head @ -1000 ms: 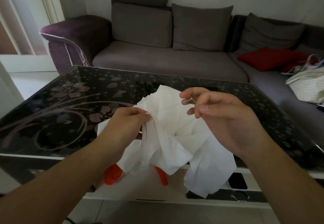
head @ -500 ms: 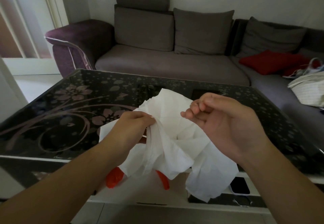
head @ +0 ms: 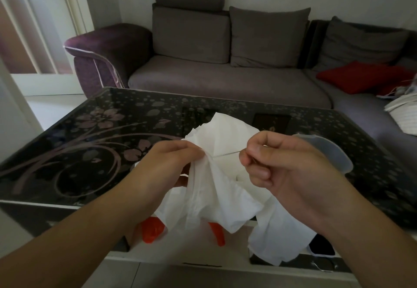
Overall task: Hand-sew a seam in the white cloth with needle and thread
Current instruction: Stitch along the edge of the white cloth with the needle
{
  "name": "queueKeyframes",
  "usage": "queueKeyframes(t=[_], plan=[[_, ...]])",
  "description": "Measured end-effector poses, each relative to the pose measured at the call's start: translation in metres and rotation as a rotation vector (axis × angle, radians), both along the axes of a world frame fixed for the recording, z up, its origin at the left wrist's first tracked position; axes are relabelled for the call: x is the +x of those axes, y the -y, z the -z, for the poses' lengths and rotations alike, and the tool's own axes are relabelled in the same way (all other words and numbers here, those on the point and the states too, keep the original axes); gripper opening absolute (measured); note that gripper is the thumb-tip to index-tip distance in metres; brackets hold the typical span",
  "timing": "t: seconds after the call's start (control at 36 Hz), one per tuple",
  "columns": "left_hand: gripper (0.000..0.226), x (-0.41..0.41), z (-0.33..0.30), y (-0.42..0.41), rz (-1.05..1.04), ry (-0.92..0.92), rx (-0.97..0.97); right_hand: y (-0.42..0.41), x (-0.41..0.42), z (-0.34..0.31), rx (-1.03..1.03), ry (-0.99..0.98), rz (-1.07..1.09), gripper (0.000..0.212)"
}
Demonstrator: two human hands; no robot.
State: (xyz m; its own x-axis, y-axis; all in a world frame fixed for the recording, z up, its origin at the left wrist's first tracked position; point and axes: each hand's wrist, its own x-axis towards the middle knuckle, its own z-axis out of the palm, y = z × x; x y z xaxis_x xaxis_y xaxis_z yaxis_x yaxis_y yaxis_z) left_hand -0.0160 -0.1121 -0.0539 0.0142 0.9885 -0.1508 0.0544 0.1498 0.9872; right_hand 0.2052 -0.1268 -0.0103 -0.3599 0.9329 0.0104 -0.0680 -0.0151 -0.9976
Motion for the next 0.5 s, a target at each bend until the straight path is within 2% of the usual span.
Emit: queueKeyframes(t=[0.19,0.5], plan=[[0.023,-0.0032,-0.0034,-0.0011,-0.016,-0.024,0.042,-0.0056,-0.0016,0.0008,-0.047,0.047,0.037,0.022],[0.021,-0.0047,0.0003,-0.0001,-0.069,-0.011,0.038,-0.0057,0.0036,0.0046,-0.083,0.083,-0.119,0.033]])
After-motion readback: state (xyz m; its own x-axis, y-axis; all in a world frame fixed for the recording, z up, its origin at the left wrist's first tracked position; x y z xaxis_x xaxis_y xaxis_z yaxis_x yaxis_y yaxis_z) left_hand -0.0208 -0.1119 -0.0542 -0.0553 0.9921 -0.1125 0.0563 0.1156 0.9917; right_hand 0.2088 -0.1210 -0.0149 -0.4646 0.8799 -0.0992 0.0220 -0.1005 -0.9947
